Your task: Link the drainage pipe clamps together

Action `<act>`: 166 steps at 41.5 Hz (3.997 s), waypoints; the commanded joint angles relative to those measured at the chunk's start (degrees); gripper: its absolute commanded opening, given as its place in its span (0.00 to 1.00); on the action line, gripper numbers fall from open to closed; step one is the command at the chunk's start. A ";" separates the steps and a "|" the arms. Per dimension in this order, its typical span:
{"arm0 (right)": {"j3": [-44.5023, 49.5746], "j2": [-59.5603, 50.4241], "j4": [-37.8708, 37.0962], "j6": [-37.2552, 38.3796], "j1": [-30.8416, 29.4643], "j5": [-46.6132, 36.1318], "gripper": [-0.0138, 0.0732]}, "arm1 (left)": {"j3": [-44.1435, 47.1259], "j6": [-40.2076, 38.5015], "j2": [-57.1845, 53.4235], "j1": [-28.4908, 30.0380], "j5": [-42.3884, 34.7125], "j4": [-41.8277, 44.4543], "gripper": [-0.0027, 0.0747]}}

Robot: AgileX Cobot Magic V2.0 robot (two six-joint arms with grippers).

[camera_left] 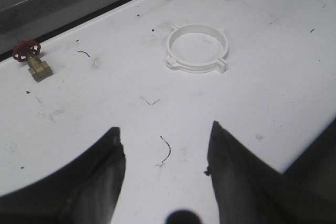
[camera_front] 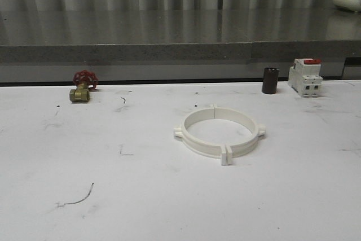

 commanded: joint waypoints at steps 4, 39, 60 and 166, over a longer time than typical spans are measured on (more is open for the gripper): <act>-1.39 0.16 0.13 -0.52 -0.11 -2.41 0.33 | -1.50 -0.31 0.33 -0.10 -4.17 -0.33 0.49; -1.39 0.16 0.13 -0.52 -0.11 -1.57 0.02 | -1.50 -0.31 0.33 -0.10 -4.17 -0.33 0.49; -1.39 0.16 0.13 -0.52 -0.11 -1.57 0.02 | -1.41 -0.31 -1.43 2.18 -2.98 2.51 0.30; -1.39 0.16 0.13 -0.52 -0.11 -1.58 0.02 | 38.43 -2.07 -29.28 37.02 -42.66 -3.37 0.01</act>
